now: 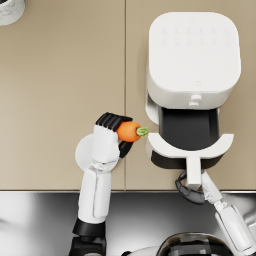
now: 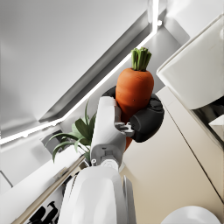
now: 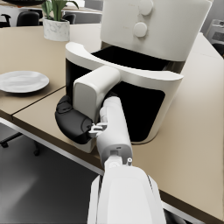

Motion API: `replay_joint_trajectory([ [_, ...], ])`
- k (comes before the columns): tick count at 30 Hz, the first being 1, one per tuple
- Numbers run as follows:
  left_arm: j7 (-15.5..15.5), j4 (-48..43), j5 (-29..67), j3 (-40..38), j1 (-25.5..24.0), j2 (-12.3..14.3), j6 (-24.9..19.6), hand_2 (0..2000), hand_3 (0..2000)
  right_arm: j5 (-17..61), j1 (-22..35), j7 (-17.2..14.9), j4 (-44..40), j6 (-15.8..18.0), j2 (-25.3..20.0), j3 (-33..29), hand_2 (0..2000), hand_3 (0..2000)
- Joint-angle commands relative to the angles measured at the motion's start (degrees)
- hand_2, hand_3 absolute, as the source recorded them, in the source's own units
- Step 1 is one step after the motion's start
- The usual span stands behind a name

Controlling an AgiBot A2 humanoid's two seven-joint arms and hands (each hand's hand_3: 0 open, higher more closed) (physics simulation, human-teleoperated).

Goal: Pick up the carrot and place it into the air fryer

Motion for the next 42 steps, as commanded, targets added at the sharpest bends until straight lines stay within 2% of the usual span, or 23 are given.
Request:
replay_joint_trajectory([
  [1, 0.0, 2.5, 0.0, 6.7, 6.0, 3.7, 0.0, 2000, 2000, 0.0, -4.0, 0.1, 13.4, -0.1, 4.9, 3.5, 2000, 2000],
  [5, 0.0, 6.3, 0.0, 12.4, 9.2, 7.0, 0.0, 2000, 2000, 0.0, -6.5, 0.3, 19.7, -1.2, 7.9, 6.4, 2000, 2000],
  [6, 0.0, 8.2, 0.0, 13.7, 10.7, 8.3, 0.0, 2000, 2000, 0.0, -6.3, 0.3, 8.3, -1.6, 7.4, 2.5, 2000, 2000],
  [11, 0.0, 14.2, 0.0, 18.7, 14.8, 11.6, -0.1, 2000, 2000, 0.0, -7.5, 0.2, 10.1, -2.7, 9.4, 3.3, 2000, 2000],
  [12, 0.0, 16.4, 0.0, 36.1, 23.6, 1.5, -0.1, 2000, 2000, -0.1, -7.6, 0.2, 10.2, -2.8, 9.5, 3.4, 2000, 2000],
  [13, 0.0, 18.5, 0.0, 25.4, 18.1, 10.3, 0.2, 2000, 2000, -0.1, -7.6, 0.2, 10.2, -2.8, 9.6, 3.4, 2000, 2000],
  [15, 0.0, 22.2, 0.0, 29.6, 18.9, 11.6, 0.4, 2000, 2000, -0.1, -7.6, 0.2, 10.3, -2.9, 9.7, 3.5, 2000, 2000],
  [16, 0.0, 23.2, 0.0, 41.5, 24.0, 6.8, 0.3, 2000, 2000, -0.1, -7.7, 0.2, 10.3, -3.0, 9.7, 3.5, 2000, 2000],
  [17, 0.0, 23.4, 0.0, 36.6, 19.9, 10.7, 0.4, 2000, 2000, -0.1, -7.7, 0.2, 10.3, -3.0, 9.8, 3.5, 2000, 2000],
  [18, 0.0, 23.7, 0.0, 37.0, 19.7, 10.5, 0.4, 639, 1673, -0.1, -7.7, 0.2, 10.3, -3.0, 9.8, 3.5, 2000, 2000],
  [19, 0.0, 23.6, 0.1, 36.4, 19.1, 10.1, 0.5, 0, 1347, -0.1, -7.7, 0.2, 10.4, -3.0, 9.8, 3.5, 2000, 2000],
  [20, 0.0, 23.6, 0.1, 35.3, 18.4, 9.7, 0.3, 0, 1020, -0.1, -7.7, 0.3, 10.3, -2.6, 9.8, 3.5, 2000, 2000],
  [23, -0.1, 20.1, 0.1, 32.9, 14.4, 6.7, 0.0, 0, 40, -0.1, -7.6, 0.3, 10.3, -2.1, 9.8, 3.3, 2000, 2000],
  [25, -0.3, 14.2, 0.1, 30.8, 10.2, 3.2, 2.4, 0, 0, -0.1, -7.8, 0.3, 10.4, -2.0, 9.9, 3.4, 2000, 2000],
  [28, -0.6, -0.6, 0.2, 23.0, 1.9, -5.1, 6.4, 0, 0, -0.1, -8.1, 0.6, 10.5, -0.4, 10.2, 3.2, 2000, 2000],
  [29, -0.8, -5.2, 0.1, 19.5, -2.0, -8.4, 6.2, 0, 0, -0.1, -8.0, 0.5, 10.4, -0.1, 10.2, 3.1, 2000, 2000],
  [30, -1.0, -8.6, 0.1, 17.2, -5.3, -11.2, 6.2, 0, 0, -0.1, -5.8, 0.5, 18.0, 0.1, 6.1, 5.9, 2000, 2000],
  [32, -1.1, -13.4, 0.0, 12.2, -11.3, -15.9, 6.2, 0, 0, -0.1, -3.0, 0.4, 12.9, 0.6, 1.3, 2.3, 2000, 2000],
  [33, -1.0, -14.7, 0.0, 10.3, -13.7, -17.3, 5.8, 0, 0, -0.1, -1.2, 0.5, 10.2, 1.3, -1.4, 0.5, 2000, 2000],
  [36, -0.6, -16.9, 0.0, 4.7, -18.7, -20.0, 3.4, 0, 0, 0.0, 4.7, 0.6, 2.7, 4.7, -8.0, -3.4, 2000, 2000],
  [40, -0.2, -17.9, 0.0, -2.4, -22.2, -20.5, 1.6, 0, 0, 0.1, 9.6, 0.0, -3.9, 7.7, -11.9, -4.2, 2000, 2000],
  [42, -0.2, -17.1, 0.0, -4.8, -22.3, -20.1, 1.3, 0, 0, 0.1, 11.6, 0.0, -6.7, 8.6, -13.0, -4.4, 2000, 2000],
])
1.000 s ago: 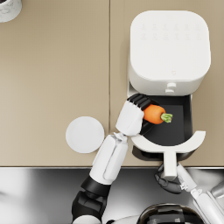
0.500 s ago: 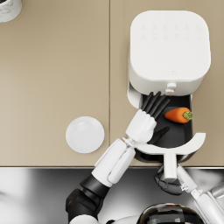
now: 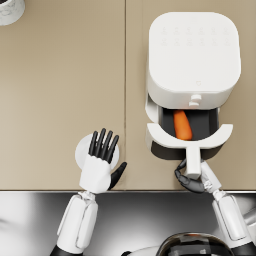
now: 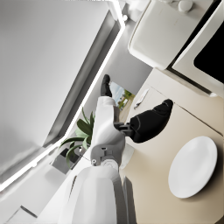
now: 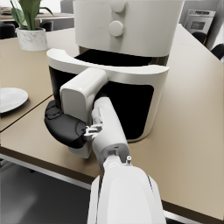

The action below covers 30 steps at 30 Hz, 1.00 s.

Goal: Pick up the carrot and place it into the air fryer

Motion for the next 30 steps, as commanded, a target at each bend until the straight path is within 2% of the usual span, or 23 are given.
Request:
replay_joint_trajectory([
  [1, 0.0, -0.3, 0.0, -6.8, -1.7, -0.4, -0.1, 0, 0, 0.0, 7.6, 0.0, 0.0, 0.4, -5.7, 0.9, 2000, 2000],
  [8, 0.1, 2.7, 0.0, -12.5, 1.7, 0.7, -0.3, 0, 0, 0.1, 17.2, 0.0, -10.9, 0.9, -10.8, -4.3, 2000, 2000],
  [11, 0.1, 3.4, 0.0, -12.8, 2.8, 1.0, -0.3, 0, 0, 0.2, 22.8, 0.0, -18.8, 2.0, -12.9, -6.7, 2000, 2000],
  [12, 0.1, 3.4, 0.0, -13.1, 2.9, 1.1, -0.3, 0, 0, 0.3, 26.7, -0.1, -21.4, 2.8, -6.0, 3.0, 2000, 2000],
  [13, 0.1, 3.8, 0.0, -12.7, 3.5, 1.3, -0.3, 0, 0, 0.2, 27.2, 0.1, -25.1, 2.3, -12.2, -5.6, 2000, 2000],
  [14, 0.1, 4.6, 0.0, -12.3, 4.1, 1.4, -0.3, 0, 0, 0.3, 30.0, 0.1, -30.6, 2.8, -12.7, -6.2, 2000, 2000],
  [15, 0.1, 5.5, 0.0, -12.2, 4.8, 1.6, -0.3, 0, 0, 0.2, 34.1, -0.1, -36.4, 3.4, -8.7, 1.5, 2000, 2000],
  [16, 0.1, 5.6, 0.0, -11.9, 5.2, 1.7, -0.3, 0, 0, 0.2, 35.1, 0.0, -39.2, 3.6, -12.4, -4.8, 2000, 2000],
  [18, 0.1, 5.2, 0.0, -12.1, 5.2, 2.0, -0.3, 0, 0, 0.1, 35.6, -0.2, -39.1, 4.7, -12.1, -4.0, 2000, 2000],
  [21, 0.1, 5.2, 0.0, -12.2, 4.2, 2.2, -0.3, 0, 0, 0.1, 31.9, 0.1, -33.0, 10.0, -10.2, -1.5, 2000, 2000],
  [22, 0.1, 5.3, 0.0, -12.3, 4.3, 2.3, -0.3, 0, 0, 0.1, 28.0, 0.4, -36.4, 10.2, -8.6, -3.9, 2000, 2000],
  [30, 0.1, 5.6, 0.0, -12.5, 4.4, 2.5, -0.3, 0, 0, 0.1, 27.3, 0.7, -35.3, 10.1, -7.6, -2.7, 2000, 2000],
])
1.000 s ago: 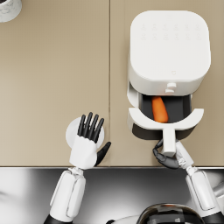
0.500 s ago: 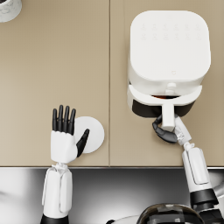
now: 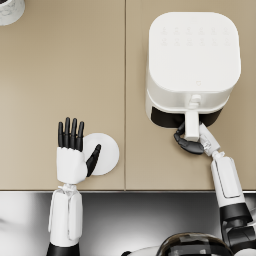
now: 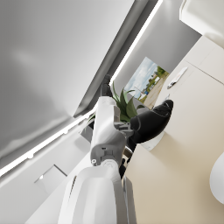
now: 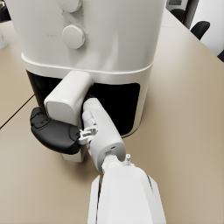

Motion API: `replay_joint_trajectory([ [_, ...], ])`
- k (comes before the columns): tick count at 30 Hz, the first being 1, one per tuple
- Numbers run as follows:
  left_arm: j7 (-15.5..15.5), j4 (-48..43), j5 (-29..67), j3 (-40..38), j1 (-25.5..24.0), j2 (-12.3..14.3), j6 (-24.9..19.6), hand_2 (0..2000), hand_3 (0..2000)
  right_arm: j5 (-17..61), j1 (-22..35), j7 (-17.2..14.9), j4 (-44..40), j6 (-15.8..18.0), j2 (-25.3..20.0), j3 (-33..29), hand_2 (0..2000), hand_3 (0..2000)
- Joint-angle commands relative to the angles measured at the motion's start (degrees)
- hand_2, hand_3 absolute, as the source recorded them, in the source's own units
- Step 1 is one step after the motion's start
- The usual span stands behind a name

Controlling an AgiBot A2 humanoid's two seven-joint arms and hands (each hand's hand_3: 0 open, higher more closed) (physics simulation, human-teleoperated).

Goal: Pick up the carrot and place it into the air fryer

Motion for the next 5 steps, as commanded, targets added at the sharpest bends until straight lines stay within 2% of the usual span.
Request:
replay_joint_trajectory([
  [1, 0.0, 0.0, 0.0, 0.0, 0.0, 0.0, 0.0, 0, 0, 0.0, 0.0, 0.0, 0.0, 0.0, 0.0, 0.0, 2000, 2000],
  [5, 0.0, 0.0, 0.0, 0.0, 0.0, 0.0, 0.0, 0, 0, 0.0, 0.0, 0.1, 0.0, 0.0, 0.1, 0.1, 2000, 2000],
])
